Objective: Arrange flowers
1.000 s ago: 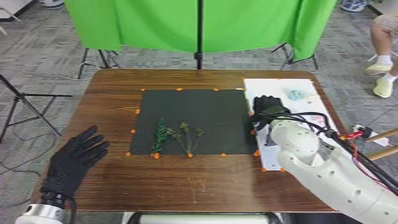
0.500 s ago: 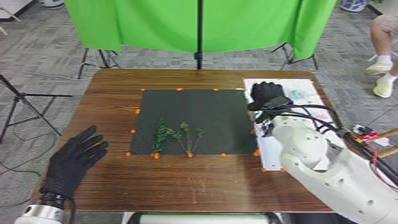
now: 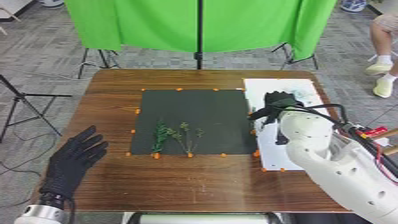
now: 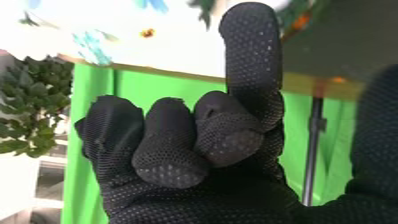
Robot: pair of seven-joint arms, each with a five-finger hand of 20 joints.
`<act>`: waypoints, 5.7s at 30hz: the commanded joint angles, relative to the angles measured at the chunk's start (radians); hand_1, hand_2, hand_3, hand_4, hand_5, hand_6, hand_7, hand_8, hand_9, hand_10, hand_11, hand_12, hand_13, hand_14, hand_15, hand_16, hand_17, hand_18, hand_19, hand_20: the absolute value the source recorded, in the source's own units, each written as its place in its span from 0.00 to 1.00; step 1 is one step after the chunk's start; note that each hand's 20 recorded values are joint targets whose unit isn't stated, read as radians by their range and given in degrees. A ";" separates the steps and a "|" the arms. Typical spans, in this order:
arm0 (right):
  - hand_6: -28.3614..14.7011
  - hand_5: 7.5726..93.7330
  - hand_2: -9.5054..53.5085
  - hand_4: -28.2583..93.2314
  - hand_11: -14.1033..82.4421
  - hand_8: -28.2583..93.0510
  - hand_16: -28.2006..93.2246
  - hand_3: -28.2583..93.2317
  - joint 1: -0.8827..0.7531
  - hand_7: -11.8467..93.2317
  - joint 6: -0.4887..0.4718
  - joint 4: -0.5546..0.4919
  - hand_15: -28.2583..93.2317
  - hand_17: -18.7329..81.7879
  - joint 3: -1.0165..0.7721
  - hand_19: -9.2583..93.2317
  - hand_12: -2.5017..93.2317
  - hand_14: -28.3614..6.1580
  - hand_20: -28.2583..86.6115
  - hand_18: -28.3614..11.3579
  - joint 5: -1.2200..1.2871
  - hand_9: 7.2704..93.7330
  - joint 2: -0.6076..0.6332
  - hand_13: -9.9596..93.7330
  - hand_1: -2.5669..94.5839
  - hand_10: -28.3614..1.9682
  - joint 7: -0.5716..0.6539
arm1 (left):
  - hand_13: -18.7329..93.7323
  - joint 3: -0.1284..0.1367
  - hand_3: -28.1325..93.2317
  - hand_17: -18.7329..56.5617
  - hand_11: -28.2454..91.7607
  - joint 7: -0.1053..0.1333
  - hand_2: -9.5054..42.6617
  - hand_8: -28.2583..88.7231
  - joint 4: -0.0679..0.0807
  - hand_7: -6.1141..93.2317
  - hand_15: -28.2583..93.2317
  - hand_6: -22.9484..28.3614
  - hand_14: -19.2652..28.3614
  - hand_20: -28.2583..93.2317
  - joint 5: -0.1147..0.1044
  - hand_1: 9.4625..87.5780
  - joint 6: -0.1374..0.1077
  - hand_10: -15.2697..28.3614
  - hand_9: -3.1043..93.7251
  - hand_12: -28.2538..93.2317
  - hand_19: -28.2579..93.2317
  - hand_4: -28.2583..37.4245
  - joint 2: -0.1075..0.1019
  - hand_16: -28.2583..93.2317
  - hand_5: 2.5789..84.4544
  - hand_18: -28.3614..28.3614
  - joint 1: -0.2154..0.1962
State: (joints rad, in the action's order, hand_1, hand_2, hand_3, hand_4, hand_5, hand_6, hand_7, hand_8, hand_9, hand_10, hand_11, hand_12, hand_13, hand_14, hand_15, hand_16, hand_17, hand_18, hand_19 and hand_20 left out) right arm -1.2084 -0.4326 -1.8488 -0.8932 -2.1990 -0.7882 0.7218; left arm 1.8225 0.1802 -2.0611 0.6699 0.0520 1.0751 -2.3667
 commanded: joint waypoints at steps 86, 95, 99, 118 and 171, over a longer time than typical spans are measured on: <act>0.57 0.72 0.01 0.01 0.91 0.35 0.57 0.94 -0.080 0.71 0.403 0.057 0.91 0.59 0.196 1.00 0.46 0.60 0.72 0.21 -0.190 0.88 0.021 0.81 0.49 0.74 -0.538 | 0.38 -0.003 0.80 0.14 0.44 -0.006 0.18 0.16 0.005 0.26 0.55 0.52 0.70 0.31 0.002 0.18 0.001 0.63 0.33 0.38 0.65 0.02 0.003 0.24 0.35 0.87 -0.012; 0.60 0.72 0.02 0.00 0.90 0.35 0.57 0.93 -0.072 0.70 0.417 0.090 0.91 0.59 0.199 1.00 0.46 0.60 0.72 0.21 -0.196 0.88 0.009 0.81 0.48 0.74 -0.521 | 0.38 -0.005 0.80 0.14 0.44 -0.006 0.18 0.16 0.006 0.26 0.55 0.52 0.70 0.31 0.000 0.18 -0.001 0.63 0.33 0.37 0.65 0.02 0.001 0.24 0.35 0.87 -0.011; 0.61 0.72 0.02 0.01 0.89 0.35 0.57 0.93 -0.081 0.70 0.418 0.086 0.91 0.59 0.188 1.00 0.46 0.59 0.72 0.21 -0.195 0.88 0.003 0.81 0.48 0.73 -0.513 | 0.38 -0.002 0.80 0.14 0.44 -0.010 0.18 0.16 0.005 0.26 0.55 0.52 0.70 0.31 0.001 0.18 -0.003 0.63 0.33 0.37 0.64 0.02 0.005 0.24 0.35 0.87 -0.013; 0.64 0.75 0.02 0.02 0.87 0.35 0.56 0.93 -0.118 0.68 0.327 0.048 0.91 0.60 0.148 1.00 0.46 0.58 0.73 0.19 -0.097 0.90 -0.035 0.83 0.46 0.72 -0.473 | 0.38 -0.002 0.80 0.14 0.44 -0.012 0.18 0.16 0.006 0.26 0.56 0.52 0.70 0.31 0.005 0.18 0.006 0.63 0.33 0.37 0.65 0.02 0.008 0.24 0.35 0.87 -0.011; 0.56 0.26 0.00 0.00 0.29 0.10 0.39 0.92 -0.318 0.34 0.345 -0.005 0.83 0.42 -0.225 0.86 0.20 0.60 0.62 0.29 -0.148 0.32 0.181 0.57 0.33 0.71 -0.292 | 0.38 0.008 0.80 0.14 0.44 -0.009 0.18 0.16 0.001 0.26 0.55 0.52 0.70 0.31 0.007 0.18 0.005 0.63 0.33 0.37 0.65 0.02 0.006 0.24 0.36 0.87 -0.019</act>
State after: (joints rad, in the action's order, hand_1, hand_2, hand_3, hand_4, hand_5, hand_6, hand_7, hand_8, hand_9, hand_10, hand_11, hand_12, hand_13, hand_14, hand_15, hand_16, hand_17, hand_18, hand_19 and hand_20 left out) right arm -1.5708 -0.0761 -1.8900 -1.1472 -2.3415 -0.6029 0.3828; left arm 1.8331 0.1726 -2.0603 0.6741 0.0557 1.0787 -2.3680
